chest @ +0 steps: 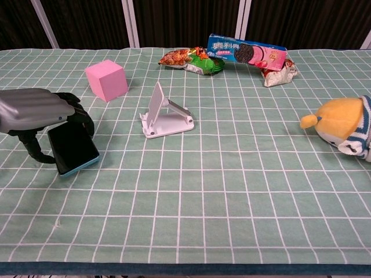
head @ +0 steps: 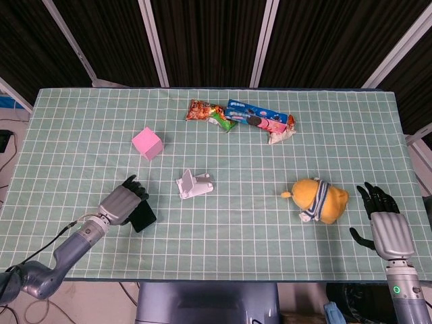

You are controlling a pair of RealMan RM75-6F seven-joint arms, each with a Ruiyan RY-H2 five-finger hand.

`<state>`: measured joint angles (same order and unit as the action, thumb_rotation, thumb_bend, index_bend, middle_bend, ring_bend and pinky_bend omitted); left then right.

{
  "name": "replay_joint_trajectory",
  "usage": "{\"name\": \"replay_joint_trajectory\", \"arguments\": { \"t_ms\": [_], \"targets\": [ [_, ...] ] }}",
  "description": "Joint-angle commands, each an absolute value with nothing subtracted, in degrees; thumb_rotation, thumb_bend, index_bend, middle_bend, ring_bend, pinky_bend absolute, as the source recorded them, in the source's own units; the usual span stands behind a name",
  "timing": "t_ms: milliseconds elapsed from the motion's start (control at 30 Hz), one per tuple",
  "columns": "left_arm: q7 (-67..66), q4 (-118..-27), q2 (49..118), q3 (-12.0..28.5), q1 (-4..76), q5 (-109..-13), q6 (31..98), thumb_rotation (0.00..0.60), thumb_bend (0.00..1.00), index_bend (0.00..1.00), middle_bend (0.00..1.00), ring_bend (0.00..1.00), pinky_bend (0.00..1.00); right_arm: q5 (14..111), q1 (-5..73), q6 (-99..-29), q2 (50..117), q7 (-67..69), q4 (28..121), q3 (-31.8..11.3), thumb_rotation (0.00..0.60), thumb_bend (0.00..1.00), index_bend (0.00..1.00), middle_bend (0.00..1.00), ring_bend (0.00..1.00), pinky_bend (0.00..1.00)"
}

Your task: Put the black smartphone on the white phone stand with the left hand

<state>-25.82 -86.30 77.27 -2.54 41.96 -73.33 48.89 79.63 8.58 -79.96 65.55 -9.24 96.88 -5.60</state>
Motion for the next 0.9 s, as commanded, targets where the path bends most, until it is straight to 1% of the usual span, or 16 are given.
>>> {"name": "replay_joint_trajectory", "arguments": {
  "t_ms": [33,400,433,467,500,733,900],
  "targets": [
    [-25.74,-86.84,76.71,-2.14,41.93,-73.47,49.31,0.600,0.52,0.60,0.62,0.13,0.00,79.63,8.58,-79.97,65.55,-9.23,96.88,-5.60,0.600,0.37,0.00,0.00,0.00,0.14],
    [-25.04,-88.71,75.76,0.64,41.97,-72.56,51.38,0.600,0.54,0.61,0.64,0.14,0.00,79.63,8.58,-79.97,65.56,-9.20,96.87,-5.61,0.600,0.37,0.00,0.00,0.00,0.14],
    [-24.61,-89.04,75.93,1.20,41.82,-72.04,51.86,0.600,0.54,0.62,0.64,0.14,0.00,79.62,8.58,-79.96,65.56,-9.19,96.87,-5.61,0.600,0.37,0.00,0.00,0.00,0.14],
    [-22.93,-89.97,76.44,2.90,41.42,-70.61,53.26,0.600,0.54,0.62,0.64,0.14,0.00,79.61,8.60,-79.94,65.56,-9.21,96.86,-5.62,0.600,0.37,0.00,0.00,0.00,0.14],
    [-22.49,-90.41,76.76,3.64,41.24,-69.79,53.88,0.600,0.54,0.62,0.64,0.15,0.00,79.60,8.60,-79.94,65.56,-9.22,96.86,-5.62,0.600,0.37,0.00,0.00,0.00,0.14],
    [-21.45,-92.97,79.24,7.62,40.34,-64.29,57.58,0.600,0.54,0.62,0.65,0.15,0.00,79.59,8.60,-79.93,65.55,-9.24,96.87,-5.62,0.600,0.37,0.00,0.00,0.00,0.14],
    [-20.52,-95.49,82.52,11.42,39.76,-57.82,60.84,0.600,0.53,0.62,0.64,0.15,0.00,79.58,8.60,-79.91,65.52,-9.19,96.91,-5.62,0.600,0.37,0.00,0.00,0.00,0.14]
  ]
}}
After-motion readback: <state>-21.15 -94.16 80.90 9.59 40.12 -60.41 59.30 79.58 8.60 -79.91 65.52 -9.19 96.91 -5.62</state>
